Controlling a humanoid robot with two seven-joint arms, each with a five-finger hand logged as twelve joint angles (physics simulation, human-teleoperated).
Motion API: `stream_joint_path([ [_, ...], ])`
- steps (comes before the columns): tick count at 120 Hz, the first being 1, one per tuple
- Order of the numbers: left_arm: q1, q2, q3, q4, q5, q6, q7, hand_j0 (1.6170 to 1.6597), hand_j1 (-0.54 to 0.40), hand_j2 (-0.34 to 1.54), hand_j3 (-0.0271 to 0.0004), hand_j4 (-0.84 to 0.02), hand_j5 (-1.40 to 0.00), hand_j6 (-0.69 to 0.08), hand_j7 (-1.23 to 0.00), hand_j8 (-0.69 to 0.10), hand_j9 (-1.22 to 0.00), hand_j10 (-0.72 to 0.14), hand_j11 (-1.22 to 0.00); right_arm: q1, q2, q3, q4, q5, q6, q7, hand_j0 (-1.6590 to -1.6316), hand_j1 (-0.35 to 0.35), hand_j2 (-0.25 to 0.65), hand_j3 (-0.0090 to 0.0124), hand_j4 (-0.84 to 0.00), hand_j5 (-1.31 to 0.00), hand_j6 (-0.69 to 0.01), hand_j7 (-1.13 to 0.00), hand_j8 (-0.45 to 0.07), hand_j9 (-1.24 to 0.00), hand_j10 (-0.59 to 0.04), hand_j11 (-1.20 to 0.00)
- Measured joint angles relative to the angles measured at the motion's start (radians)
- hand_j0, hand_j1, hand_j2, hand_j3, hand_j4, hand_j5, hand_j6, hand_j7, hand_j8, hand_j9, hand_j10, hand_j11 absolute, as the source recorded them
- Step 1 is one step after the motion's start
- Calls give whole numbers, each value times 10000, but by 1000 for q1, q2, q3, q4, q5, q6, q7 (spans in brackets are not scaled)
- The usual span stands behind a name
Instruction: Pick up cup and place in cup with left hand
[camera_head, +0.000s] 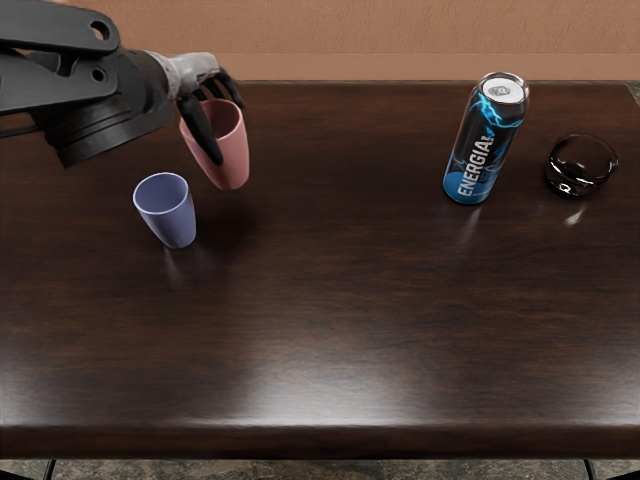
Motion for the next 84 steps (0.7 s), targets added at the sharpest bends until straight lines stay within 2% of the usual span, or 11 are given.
stream_joint_path([
  [33,-37,87,4,-57,1,-11,31,16552,-750,599,0,-4523,-6111,-3644,-6063,-3217,-6073,-4461,-6112,0,0,0,0,0,0,0,-16581,-3491,0,0,-4,-1,-6,0,-4,0,-3,0],
  [84,-34,190,46,-88,30,-27,38,16550,-571,481,0,-4490,-6133,-3770,-6059,-3331,-6071,-4597,-6100,0,0,0,0,0,0,0,-16581,-3491,0,0,-4,-1,-6,0,-5,0,-3,0],
])
